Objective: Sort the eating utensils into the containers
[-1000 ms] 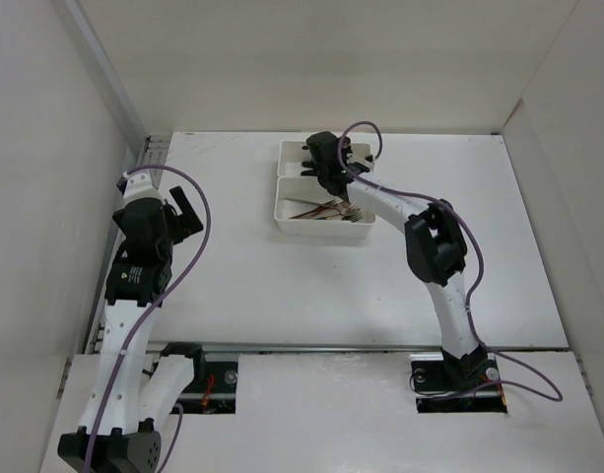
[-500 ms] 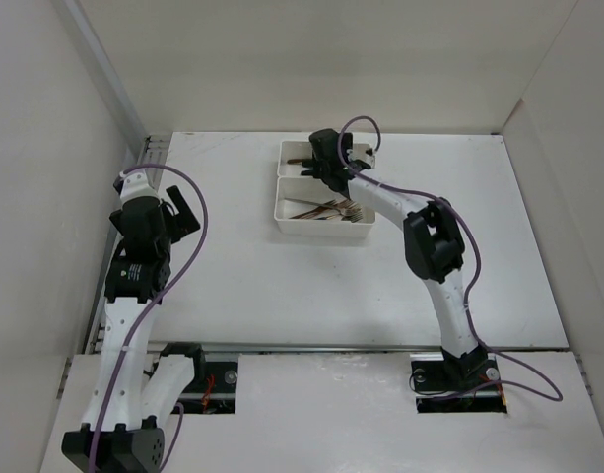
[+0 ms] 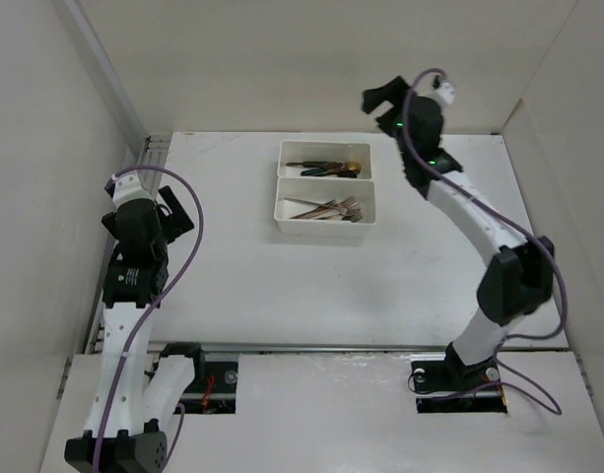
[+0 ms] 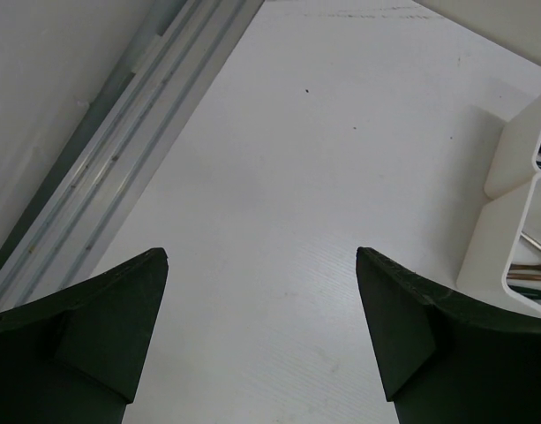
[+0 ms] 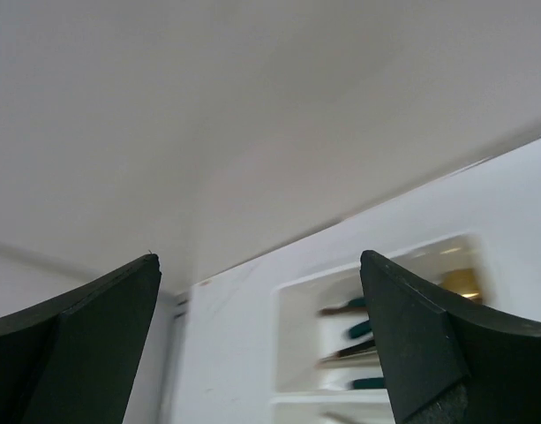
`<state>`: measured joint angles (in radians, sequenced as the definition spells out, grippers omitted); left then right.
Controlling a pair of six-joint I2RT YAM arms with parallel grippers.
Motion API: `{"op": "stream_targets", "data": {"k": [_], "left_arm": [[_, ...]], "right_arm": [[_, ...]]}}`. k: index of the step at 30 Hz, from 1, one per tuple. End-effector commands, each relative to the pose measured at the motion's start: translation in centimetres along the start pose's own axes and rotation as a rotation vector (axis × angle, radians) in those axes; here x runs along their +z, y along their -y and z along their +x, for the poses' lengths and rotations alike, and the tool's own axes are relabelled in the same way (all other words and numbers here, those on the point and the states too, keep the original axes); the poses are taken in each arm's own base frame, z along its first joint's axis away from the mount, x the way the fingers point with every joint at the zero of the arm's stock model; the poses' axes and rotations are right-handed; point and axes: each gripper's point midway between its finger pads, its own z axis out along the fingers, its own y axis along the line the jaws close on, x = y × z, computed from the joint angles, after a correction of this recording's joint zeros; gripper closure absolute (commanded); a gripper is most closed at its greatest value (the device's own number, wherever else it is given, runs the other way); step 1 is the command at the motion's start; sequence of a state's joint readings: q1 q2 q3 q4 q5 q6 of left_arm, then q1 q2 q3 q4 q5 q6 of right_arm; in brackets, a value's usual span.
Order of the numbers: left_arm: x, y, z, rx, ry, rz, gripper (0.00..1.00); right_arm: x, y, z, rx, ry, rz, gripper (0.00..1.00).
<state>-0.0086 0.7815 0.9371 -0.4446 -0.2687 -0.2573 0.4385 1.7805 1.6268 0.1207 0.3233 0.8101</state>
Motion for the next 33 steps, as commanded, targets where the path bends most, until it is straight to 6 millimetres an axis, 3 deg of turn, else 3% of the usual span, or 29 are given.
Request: {"op": "stream_targets", "data": {"k": [1,2,3,4,5,6,9,13,20,33], "left_arm": [[-0.1,-1.2,-1.6,-0.020,0.074,-0.054,0.14],[-0.1,-1.2,-1.6,-0.020,0.074,-0.054,0.14],[-0.1,-1.4,-1.6,-0.021,0.078,-0.065,0.14],[-0.2,-1.5,-1.4,-0.021,0.078,-0.066,0.14],[-0.2,-1.6,-1.5,-0.021,0.080,-0.074,0.14],[-0.2,-1.6,-1.5,-0.021,0.080,-0.074,0.14],[0.0,-1.8,-1.3,-0.021,0.083,-0.085,0.14],[0.2,-2.0,-1.2,-0.022,0.087,-0.095,0.14],[0.0,-2.9,-1.5,-0.019,0.107,-0.133,0.14],[-0.7,-2.9,-1.4,-0.028,0.129,-0.116,0.14]], "right_arm": [[-3.1,5.6,-8.4,-0.235,0.111,0.037,0.01],[-4.1,7.5,-10.4,-0.259,0.156,0.094,0.01],[-5.2,11.5,-12.0,-0.300,0.178,0.179,0.01],[-7.4,11.7,-14.9,-0.375,0.234,0.195,0.01],[-8.6,12.7,-16.3,-0.413,0.262,0.229,0.01],[-9.9,15.5,-17.7,-0.455,0.281,0.301,0.01],[-13.4,17.2,-21.0,-0.592,0.339,0.391,0.01],[-15.2,18.1,-21.2,-0.700,0.318,0.451,0.01],[-17.3,19.3,-21.8,-0.660,0.322,0.562,0.01],[-18.8,16.3,-21.8,-0.588,0.339,0.441,0.01]]}}
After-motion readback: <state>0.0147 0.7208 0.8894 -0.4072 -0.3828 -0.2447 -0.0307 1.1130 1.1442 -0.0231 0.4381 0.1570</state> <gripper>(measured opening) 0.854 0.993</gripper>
